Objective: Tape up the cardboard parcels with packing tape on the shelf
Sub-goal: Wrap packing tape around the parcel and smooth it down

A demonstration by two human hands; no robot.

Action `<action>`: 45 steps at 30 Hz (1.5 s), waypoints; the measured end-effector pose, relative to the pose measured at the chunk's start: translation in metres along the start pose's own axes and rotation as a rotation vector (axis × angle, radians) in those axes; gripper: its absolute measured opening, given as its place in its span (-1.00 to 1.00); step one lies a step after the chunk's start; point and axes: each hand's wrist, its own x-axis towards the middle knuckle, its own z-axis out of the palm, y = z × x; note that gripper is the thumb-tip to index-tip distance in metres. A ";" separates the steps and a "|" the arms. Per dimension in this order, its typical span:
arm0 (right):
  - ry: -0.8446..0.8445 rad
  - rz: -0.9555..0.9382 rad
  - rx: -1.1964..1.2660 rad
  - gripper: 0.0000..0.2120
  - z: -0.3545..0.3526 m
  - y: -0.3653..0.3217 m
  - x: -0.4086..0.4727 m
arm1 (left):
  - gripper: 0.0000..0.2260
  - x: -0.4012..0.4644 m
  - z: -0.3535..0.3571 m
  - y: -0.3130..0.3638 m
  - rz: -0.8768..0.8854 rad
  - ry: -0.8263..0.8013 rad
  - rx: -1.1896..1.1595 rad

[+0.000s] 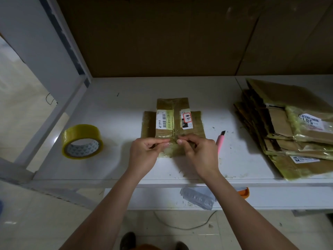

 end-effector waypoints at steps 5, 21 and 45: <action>-0.050 -0.022 0.050 -0.83 -0.006 0.009 0.002 | -0.77 0.001 -0.009 0.001 -0.034 -0.062 0.027; -0.128 0.272 0.039 -0.71 -0.040 0.000 0.042 | -0.63 0.025 -0.033 0.033 -0.310 -0.063 0.032; -0.297 0.101 0.526 -0.42 -0.055 -0.023 0.048 | -0.55 0.028 -0.022 0.051 0.036 -0.136 -0.335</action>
